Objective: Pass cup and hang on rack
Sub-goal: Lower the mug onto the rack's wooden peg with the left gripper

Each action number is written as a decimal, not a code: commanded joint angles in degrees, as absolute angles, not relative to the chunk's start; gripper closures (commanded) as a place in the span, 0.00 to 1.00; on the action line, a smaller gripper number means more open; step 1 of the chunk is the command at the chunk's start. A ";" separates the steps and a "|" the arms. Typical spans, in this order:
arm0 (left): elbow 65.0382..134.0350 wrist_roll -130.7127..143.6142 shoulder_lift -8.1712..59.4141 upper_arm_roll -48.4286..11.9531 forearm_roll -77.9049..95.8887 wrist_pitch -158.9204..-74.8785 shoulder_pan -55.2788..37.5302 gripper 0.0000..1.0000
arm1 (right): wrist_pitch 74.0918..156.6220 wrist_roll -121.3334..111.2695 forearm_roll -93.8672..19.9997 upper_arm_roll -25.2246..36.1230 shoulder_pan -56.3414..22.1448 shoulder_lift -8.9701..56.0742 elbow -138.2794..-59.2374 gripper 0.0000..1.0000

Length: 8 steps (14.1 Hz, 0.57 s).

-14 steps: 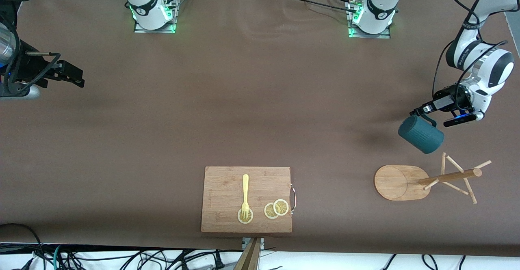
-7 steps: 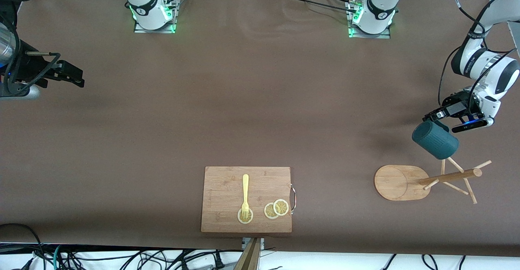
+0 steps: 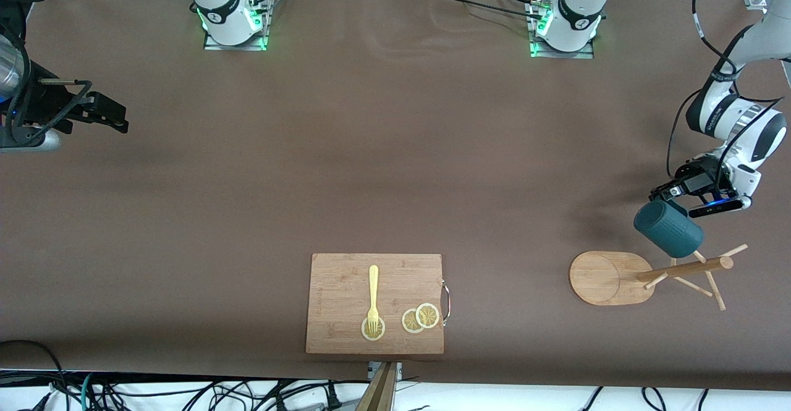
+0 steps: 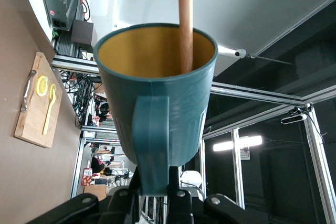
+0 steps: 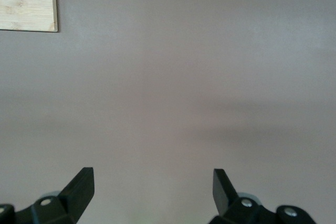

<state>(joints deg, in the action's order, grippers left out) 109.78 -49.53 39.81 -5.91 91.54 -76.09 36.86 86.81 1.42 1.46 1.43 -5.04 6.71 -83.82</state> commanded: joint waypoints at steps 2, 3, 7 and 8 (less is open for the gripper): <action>104.68 -48.60 45.26 -6.59 92.81 -72.69 37.88 1.00 | 86.66 1.58 1.58 0.88 -4.39 6.94 -82.97 0.00; 103.89 -48.60 45.61 -6.59 92.81 -72.60 37.88 1.00 | 86.66 1.50 1.58 0.88 -4.39 6.94 -82.97 0.00; 103.01 -48.52 45.97 -6.59 92.90 -72.60 38.06 0.77 | 86.66 1.58 1.58 0.88 -4.39 6.94 -82.97 0.00; 103.01 -48.60 46.05 -6.59 92.81 -72.68 38.06 0.29 | 86.66 1.58 1.58 0.88 -4.39 6.94 -82.97 0.00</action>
